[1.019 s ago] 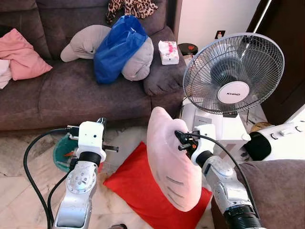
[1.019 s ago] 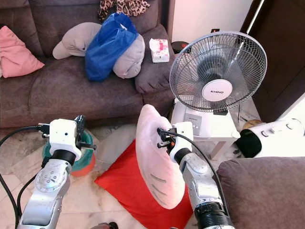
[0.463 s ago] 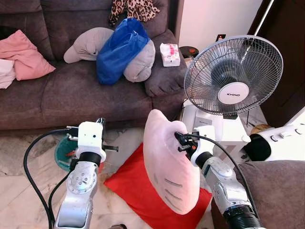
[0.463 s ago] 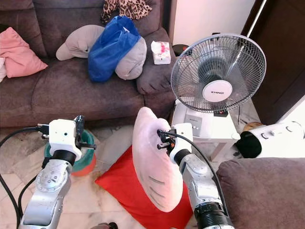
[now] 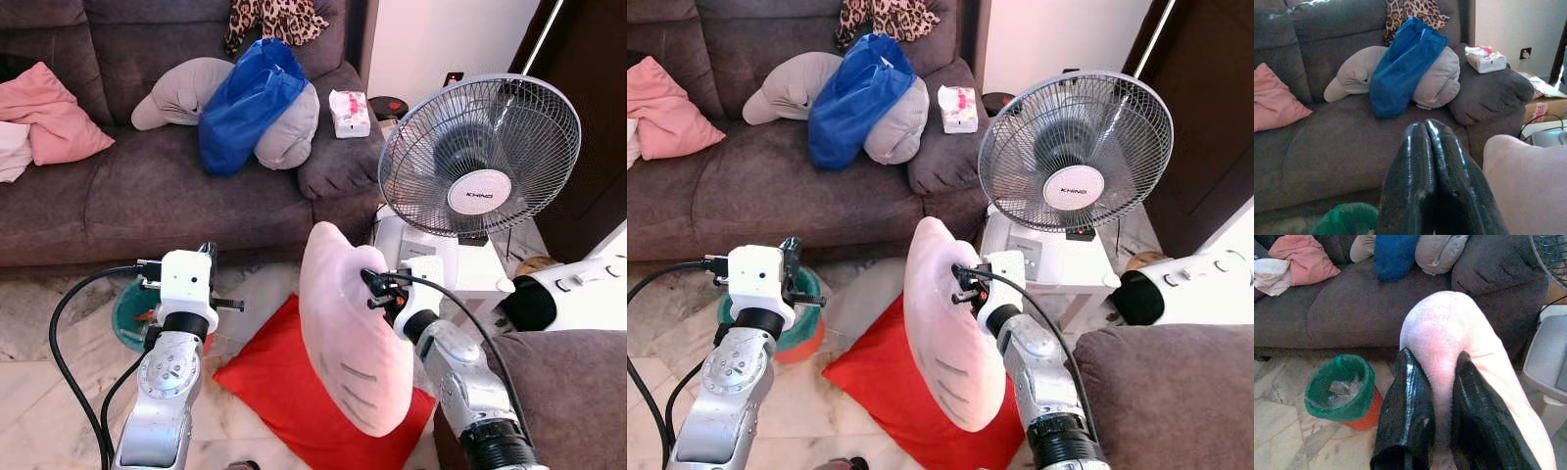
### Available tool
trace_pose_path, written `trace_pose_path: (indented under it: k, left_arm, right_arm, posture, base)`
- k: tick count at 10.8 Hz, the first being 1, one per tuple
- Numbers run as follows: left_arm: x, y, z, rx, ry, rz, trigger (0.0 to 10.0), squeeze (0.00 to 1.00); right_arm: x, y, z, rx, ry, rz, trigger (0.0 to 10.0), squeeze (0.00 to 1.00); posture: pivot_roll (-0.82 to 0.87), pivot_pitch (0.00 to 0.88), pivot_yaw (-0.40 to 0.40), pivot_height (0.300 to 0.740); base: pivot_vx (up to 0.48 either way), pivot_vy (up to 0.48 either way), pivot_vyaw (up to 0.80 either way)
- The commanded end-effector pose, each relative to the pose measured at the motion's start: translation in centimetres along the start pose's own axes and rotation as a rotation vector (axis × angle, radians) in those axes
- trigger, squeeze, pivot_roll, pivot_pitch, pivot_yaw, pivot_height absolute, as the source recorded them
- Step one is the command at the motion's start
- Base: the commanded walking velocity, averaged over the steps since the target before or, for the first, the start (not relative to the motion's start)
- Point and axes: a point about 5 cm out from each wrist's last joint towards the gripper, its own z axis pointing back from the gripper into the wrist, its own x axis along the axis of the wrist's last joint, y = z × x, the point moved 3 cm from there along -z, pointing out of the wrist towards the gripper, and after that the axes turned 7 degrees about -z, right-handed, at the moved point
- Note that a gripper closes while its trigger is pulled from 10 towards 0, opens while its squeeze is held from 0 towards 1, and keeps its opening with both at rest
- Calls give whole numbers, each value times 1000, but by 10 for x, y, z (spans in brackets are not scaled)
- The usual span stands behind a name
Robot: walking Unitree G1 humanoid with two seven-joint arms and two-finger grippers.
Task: Move the pillow to the sofa from floor
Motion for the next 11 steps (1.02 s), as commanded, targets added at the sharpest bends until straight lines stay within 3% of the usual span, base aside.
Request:
trace_pose_path:
  k: [1,7,11]
  left_arm:
    - [-3,2,1,13,9,13,10000,0]
    - [-3,3,2,22,10,18,10000,0]
    - [-3,3,2,27,8,21,10000,0]
  right_arm:
    - [24,5,-3,26,-94,20,10000,0]
    - [25,3,-3,22,-91,22,10000,0]
    - [25,2,-3,22,-90,24,10000,0]
  posture:
    - [83,99,-46,740]
    - [81,112,-51,740]
    - [78,113,-52,740]
  base:
    - [0,0,0]
    - [-40,0,0]
    - [-243,0,0]
